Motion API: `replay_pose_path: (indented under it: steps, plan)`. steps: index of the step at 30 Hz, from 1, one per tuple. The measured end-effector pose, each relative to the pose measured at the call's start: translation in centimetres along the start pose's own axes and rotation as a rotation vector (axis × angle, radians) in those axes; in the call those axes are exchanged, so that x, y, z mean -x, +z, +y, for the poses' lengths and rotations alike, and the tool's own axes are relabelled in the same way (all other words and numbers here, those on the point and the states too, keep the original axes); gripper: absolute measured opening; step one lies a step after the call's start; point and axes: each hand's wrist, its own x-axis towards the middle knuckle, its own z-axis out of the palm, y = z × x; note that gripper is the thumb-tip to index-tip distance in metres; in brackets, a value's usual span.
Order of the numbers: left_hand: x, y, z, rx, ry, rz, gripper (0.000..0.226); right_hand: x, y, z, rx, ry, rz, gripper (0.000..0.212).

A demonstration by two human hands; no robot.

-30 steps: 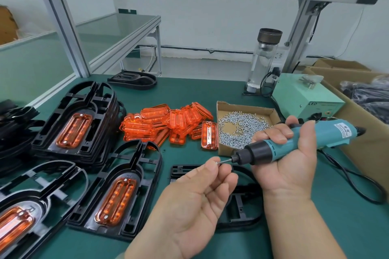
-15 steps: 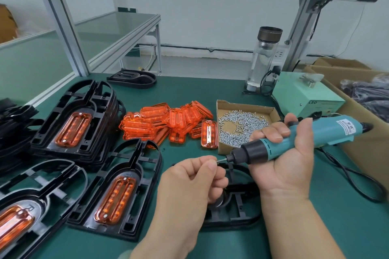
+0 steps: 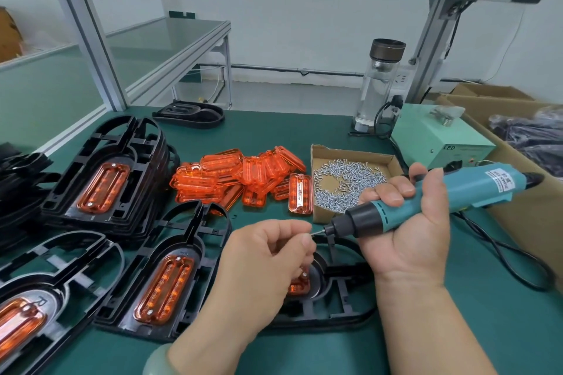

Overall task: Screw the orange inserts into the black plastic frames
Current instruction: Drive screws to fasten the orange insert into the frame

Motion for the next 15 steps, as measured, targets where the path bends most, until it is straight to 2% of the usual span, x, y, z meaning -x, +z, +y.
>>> replay_pose_path:
  steps: [4, 7, 9, 15]
  plan:
    - [-0.32, -0.67, -0.12, -0.082, 0.025, -0.008, 0.022, -0.02, 0.06, 0.05, -0.006, 0.004, 0.009, 0.014]
    - [-0.38, -0.76, -0.18, -0.137, 0.029, -0.007, 0.016, 0.04, 0.05, 0.05, -0.006, 0.002, 0.016, 0.015]
    - [-0.4, -0.66, -0.15, -0.128, 0.029, -0.007, 0.01, 0.06, 0.09, 0.09, -0.007, 0.003, 0.019, 0.015]
    - [-0.2, -0.04, -0.19, -0.072, 0.046, 0.014, 0.015, 0.09, 0.1, 0.11, -0.032, 0.013, 0.028, 0.016]
